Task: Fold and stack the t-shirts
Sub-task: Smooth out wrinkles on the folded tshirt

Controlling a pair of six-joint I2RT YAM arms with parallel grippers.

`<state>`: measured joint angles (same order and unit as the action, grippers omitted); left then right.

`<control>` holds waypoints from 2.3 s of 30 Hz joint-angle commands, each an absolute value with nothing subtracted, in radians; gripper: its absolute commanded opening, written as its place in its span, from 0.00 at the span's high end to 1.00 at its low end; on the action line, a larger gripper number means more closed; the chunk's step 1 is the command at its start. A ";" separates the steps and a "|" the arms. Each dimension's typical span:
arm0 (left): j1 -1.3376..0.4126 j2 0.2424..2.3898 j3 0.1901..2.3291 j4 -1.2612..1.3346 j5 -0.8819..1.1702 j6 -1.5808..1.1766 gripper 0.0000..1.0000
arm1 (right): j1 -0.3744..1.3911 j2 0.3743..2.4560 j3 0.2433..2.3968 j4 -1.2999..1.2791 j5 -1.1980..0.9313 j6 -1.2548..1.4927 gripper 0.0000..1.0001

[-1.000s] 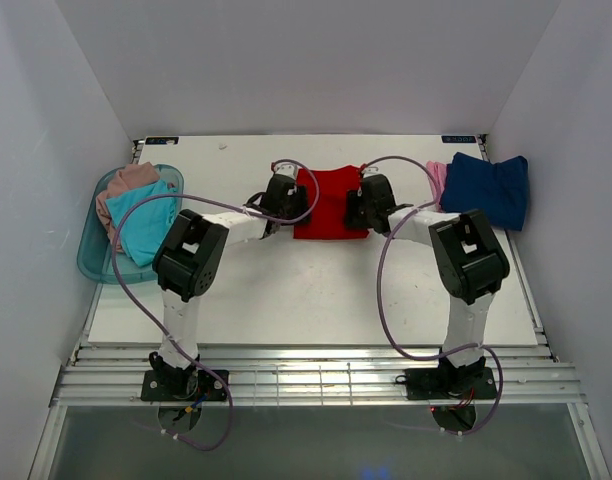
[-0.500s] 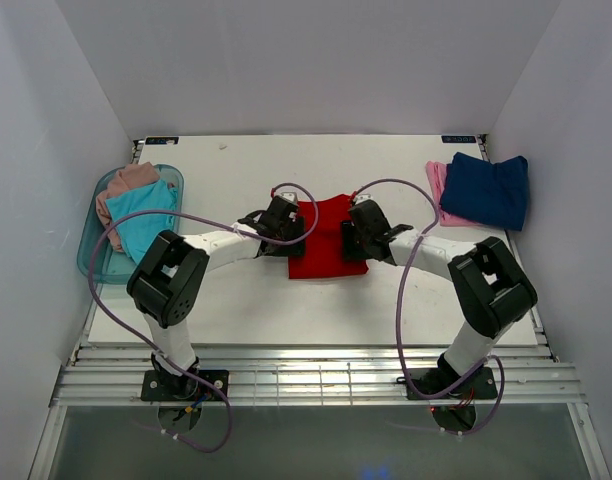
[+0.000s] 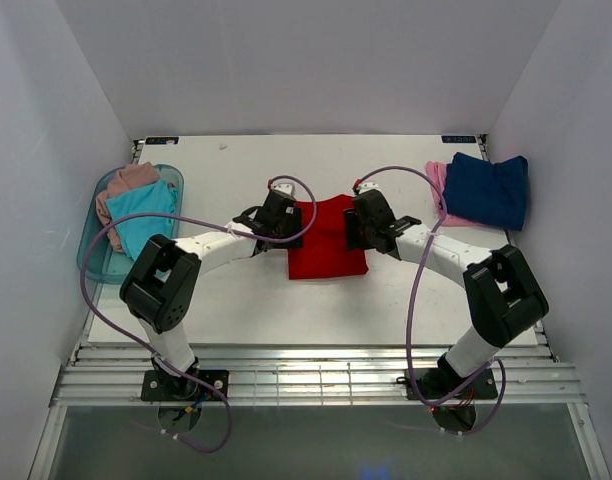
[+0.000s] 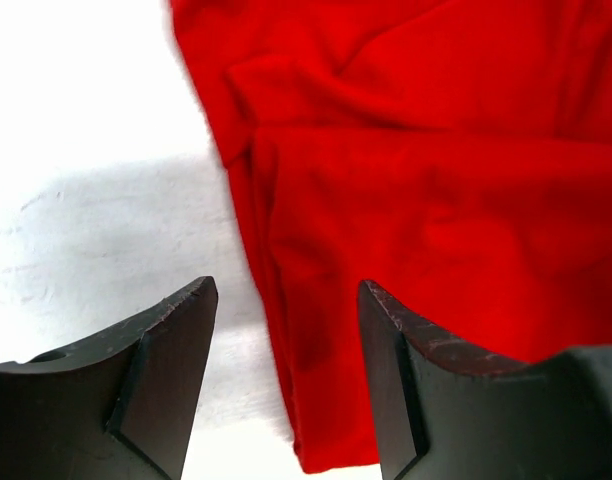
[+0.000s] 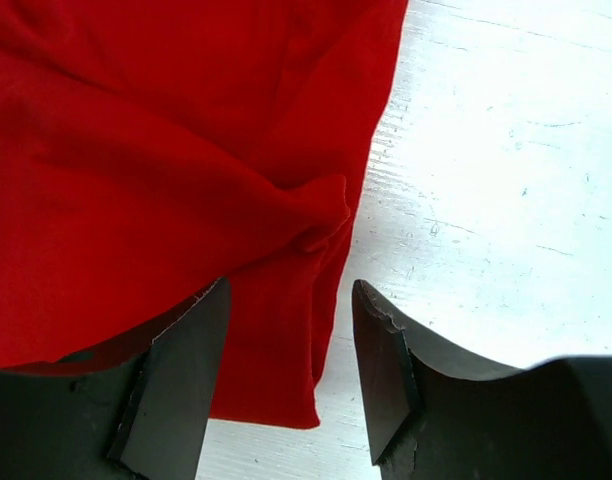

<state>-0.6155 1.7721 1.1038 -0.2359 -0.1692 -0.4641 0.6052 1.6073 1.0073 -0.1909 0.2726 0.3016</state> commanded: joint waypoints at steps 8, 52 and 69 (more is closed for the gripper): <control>-0.586 1.649 1.020 -0.026 -0.078 -0.456 0.31 | 0.589 1.646 0.989 -0.083 0.296 0.247 0.42; -0.575 1.859 1.114 0.037 -0.098 -0.437 0.65 | 0.549 1.810 1.131 0.032 0.169 0.163 0.88; -0.575 1.701 1.127 0.018 -0.233 -0.454 1.00 | 0.549 1.741 1.195 0.012 0.183 0.127 0.92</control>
